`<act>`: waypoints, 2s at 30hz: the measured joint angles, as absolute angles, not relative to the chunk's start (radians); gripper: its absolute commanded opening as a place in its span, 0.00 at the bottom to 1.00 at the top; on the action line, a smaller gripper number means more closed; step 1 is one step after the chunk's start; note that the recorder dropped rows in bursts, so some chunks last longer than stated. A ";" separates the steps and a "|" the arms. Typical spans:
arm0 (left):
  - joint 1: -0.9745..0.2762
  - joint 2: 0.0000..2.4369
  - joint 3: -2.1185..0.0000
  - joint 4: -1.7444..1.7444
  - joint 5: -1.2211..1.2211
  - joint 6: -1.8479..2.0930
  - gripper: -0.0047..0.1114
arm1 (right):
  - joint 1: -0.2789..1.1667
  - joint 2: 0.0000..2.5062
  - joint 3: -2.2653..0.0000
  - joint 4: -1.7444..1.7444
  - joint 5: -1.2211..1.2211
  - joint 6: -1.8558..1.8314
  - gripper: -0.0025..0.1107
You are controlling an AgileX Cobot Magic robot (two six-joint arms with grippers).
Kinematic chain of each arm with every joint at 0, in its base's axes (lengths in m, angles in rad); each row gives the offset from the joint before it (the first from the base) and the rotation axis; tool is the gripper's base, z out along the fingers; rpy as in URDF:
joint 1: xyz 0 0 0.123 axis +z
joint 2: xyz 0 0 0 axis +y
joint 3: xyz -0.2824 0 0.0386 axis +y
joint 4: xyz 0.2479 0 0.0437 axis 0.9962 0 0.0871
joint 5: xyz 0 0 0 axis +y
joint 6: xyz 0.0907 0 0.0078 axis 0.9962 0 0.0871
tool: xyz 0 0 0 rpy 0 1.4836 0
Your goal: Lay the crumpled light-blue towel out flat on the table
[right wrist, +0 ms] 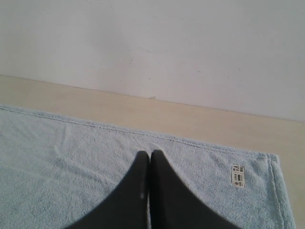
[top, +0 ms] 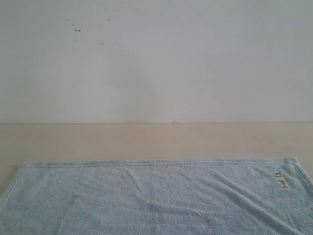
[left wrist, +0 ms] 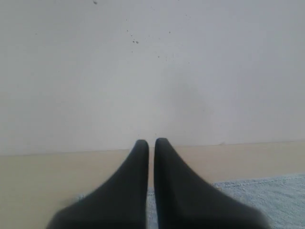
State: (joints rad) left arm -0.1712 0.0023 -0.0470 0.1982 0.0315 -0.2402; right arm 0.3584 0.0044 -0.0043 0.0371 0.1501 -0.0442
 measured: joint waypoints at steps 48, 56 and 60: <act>-0.171 0.002 -0.006 0.040 0.000 0.096 0.08 | 0.358 0.004 0.001 0.037 0.150 -0.046 0.02; -0.171 0.002 -0.006 0.040 0.000 0.094 0.08 | 0.358 0.004 0.001 0.037 0.150 -0.046 0.02; -0.171 0.002 -0.006 0.040 0.000 0.094 0.08 | 0.358 0.004 0.001 0.037 0.150 -0.046 0.02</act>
State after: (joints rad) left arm -0.1712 0.0023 -0.0059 0.0403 0.0000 0.0942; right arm 0.3584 0.0044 0.0006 0.0371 0.1501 -0.0462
